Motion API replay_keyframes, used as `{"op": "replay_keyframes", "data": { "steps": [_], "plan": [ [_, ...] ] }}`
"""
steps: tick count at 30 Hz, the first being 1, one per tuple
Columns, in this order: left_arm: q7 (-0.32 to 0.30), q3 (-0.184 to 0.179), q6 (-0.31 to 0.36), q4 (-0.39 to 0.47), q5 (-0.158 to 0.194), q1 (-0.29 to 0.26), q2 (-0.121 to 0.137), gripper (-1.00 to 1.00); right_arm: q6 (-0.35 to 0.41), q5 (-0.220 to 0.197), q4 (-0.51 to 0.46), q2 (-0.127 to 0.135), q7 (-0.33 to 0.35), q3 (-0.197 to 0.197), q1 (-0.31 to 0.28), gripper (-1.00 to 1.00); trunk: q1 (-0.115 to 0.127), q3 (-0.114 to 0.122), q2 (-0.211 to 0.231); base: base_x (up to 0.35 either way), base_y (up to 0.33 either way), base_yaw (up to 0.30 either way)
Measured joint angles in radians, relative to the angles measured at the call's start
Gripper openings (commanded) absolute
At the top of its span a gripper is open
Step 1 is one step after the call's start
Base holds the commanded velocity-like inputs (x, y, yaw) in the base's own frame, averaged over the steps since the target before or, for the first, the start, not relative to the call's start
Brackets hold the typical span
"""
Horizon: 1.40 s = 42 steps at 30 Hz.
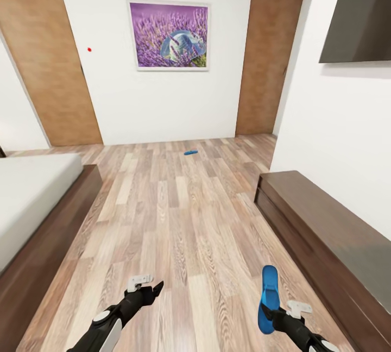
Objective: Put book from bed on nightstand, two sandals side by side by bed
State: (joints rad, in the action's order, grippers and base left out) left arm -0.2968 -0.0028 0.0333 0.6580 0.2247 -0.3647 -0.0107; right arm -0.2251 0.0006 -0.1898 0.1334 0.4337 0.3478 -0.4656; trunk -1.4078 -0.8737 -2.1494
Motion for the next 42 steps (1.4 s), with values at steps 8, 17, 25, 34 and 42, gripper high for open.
{"op": "replay_keyframes", "data": {
  "steps": [8, 17, 25, 34, 42],
  "plan": [
    [0.001, 0.000, -0.001, -0.007, 0.000, 0.000, 0.000, 1.00, 0.000, 0.000, 0.000, 0.000, -0.001, 0.000, 0.000, -1.00, 0.000, 0.000, 0.000, 0.326, -0.003, 0.000],
    [0.003, 0.000, -0.002, -0.008, 0.000, 0.000, 0.001, 1.00, 0.000, 0.000, 0.000, 0.000, -0.002, 0.000, 0.000, -1.00, 0.000, 0.000, 0.000, 0.328, 0.000, 0.000],
    [0.005, 0.001, -0.004, -0.008, 0.000, 0.000, 0.001, 1.00, 0.000, 0.001, 0.000, 0.000, -0.002, 0.000, 0.000, -1.00, 0.000, 0.000, 0.000, 0.328, 0.000, 0.000],
    [0.005, 0.001, -0.004, -0.008, -0.001, 0.000, 0.001, 1.00, 0.000, 0.001, 0.000, 0.000, -0.002, 0.000, 0.000, -1.00, 0.000, 0.000, 0.000, 0.331, 0.000, 0.000],
    [0.005, 0.001, -0.004, -0.008, -0.001, 0.000, 0.001, 1.00, 0.000, 0.000, 0.000, 0.000, -0.002, 0.000, -0.001, -1.00, 0.000, 0.000, 0.000, 0.332, 0.000, 0.000]
  ]
}}
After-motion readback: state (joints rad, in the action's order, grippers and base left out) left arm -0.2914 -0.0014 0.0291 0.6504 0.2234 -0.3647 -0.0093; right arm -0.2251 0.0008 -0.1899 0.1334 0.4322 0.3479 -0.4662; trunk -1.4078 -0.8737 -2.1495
